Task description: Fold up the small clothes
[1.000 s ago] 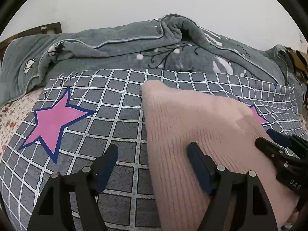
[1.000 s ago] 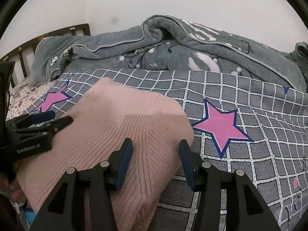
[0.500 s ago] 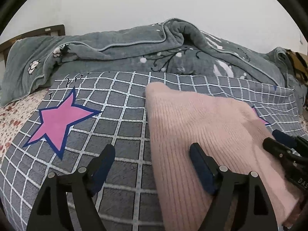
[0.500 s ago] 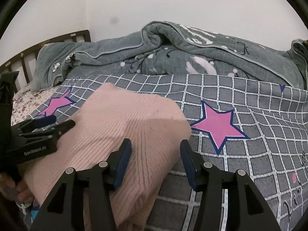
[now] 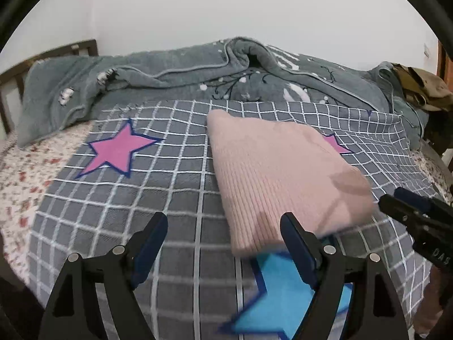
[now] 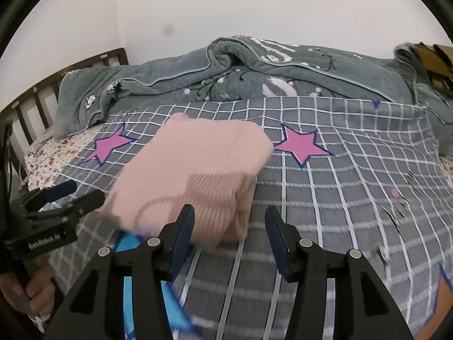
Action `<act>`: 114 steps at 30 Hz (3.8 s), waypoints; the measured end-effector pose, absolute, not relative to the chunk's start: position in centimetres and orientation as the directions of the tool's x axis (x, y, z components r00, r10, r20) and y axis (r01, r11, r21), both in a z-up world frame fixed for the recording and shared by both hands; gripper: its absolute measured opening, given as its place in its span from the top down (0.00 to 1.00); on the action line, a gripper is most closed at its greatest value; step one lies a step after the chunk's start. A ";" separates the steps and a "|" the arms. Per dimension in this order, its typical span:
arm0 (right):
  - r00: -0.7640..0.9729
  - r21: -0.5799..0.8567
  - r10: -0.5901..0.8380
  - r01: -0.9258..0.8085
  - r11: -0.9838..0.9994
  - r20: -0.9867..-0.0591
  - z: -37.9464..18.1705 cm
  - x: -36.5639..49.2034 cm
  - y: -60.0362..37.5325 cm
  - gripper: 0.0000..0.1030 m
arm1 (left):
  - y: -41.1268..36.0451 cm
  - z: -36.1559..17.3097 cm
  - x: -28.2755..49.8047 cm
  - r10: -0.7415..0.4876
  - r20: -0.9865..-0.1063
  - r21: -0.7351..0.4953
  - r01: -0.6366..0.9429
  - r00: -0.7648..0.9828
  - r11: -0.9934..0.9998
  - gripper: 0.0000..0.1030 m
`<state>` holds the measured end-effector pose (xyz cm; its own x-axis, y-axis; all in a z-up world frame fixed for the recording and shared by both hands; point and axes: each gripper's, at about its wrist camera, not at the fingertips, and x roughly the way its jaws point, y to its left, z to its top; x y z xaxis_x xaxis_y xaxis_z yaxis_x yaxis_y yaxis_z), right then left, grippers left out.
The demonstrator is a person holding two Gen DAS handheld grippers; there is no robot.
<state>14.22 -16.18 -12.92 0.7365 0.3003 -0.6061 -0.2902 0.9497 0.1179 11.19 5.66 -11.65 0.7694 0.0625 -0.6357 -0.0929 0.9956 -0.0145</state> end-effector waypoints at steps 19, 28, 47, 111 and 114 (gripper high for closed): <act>0.787 0.082 0.215 -0.206 0.975 -0.578 -7.1 -0.5 -22.6 0.09 | 1.8 -3.8 -1.6 0.134 -0.579 -0.013 -0.174 0.804 0.985 0.03; 0.801 0.081 0.205 -0.193 0.978 -0.563 -5.9 -1.3 -23.7 0.08 | 0.4 -3.4 -2.4 0.141 -0.567 0.012 -0.163 0.811 0.987 0.02; 0.804 0.100 0.211 -0.187 0.977 -0.555 -5.2 -1.0 -24.0 0.08 | 0.6 -3.1 -2.4 0.137 -0.565 0.006 -0.162 0.813 0.987 0.02; 0.815 0.133 0.216 -0.170 0.976 -0.537 -4.2 -2.0 -24.8 0.08 | 0.4 -1.6 -2.6 0.166 -0.543 0.038 -0.174 0.823 0.984 0.02; 0.815 0.133 0.215 -0.170 0.976 -0.538 -4.0 -2.1 -24.9 0.08 | 0.4 -1.5 -2.5 0.172 -0.539 0.044 -0.177 0.824 0.983 0.02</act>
